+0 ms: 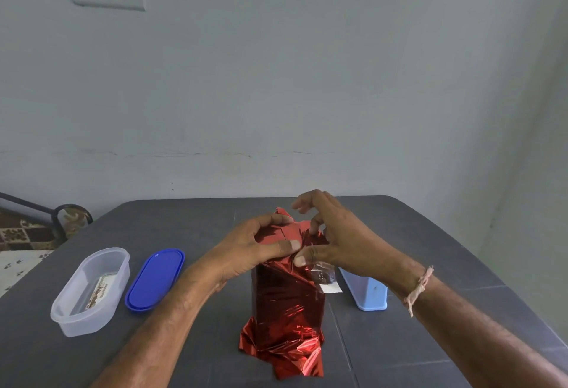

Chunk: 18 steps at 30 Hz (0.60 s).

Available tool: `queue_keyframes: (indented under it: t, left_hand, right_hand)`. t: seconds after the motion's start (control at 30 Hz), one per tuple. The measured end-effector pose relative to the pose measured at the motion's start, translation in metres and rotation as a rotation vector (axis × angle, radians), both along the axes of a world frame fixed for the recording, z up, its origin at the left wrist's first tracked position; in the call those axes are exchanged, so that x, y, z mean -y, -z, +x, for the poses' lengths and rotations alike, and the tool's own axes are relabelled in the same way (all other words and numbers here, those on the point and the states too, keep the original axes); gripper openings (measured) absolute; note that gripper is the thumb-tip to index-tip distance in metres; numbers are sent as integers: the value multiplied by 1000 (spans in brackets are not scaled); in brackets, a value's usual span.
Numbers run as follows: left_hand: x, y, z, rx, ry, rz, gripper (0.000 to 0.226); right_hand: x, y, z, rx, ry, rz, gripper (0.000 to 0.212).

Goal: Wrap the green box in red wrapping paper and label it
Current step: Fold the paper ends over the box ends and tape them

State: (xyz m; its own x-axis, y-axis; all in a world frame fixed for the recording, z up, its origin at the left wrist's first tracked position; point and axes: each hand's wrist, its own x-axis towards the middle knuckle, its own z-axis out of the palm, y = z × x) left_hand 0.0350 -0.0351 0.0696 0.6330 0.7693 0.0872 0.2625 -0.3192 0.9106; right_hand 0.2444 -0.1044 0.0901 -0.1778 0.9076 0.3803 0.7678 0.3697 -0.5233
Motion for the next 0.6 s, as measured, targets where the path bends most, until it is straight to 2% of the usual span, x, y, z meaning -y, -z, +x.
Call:
queue_keyframes:
  t: [0.4,0.5,0.6]
  left_hand:
    - [0,3,3,-36,-14,76,64]
    - [-3,7,2,-33,-38,81,74]
    - [-5,10,2,-39,-32,86,79]
  right_hand:
    - [12,38,-4,-46,73,244,76]
    - [15,41,-4,-99,55,240,77]
    - [21,42,0,-232,28,178,80]
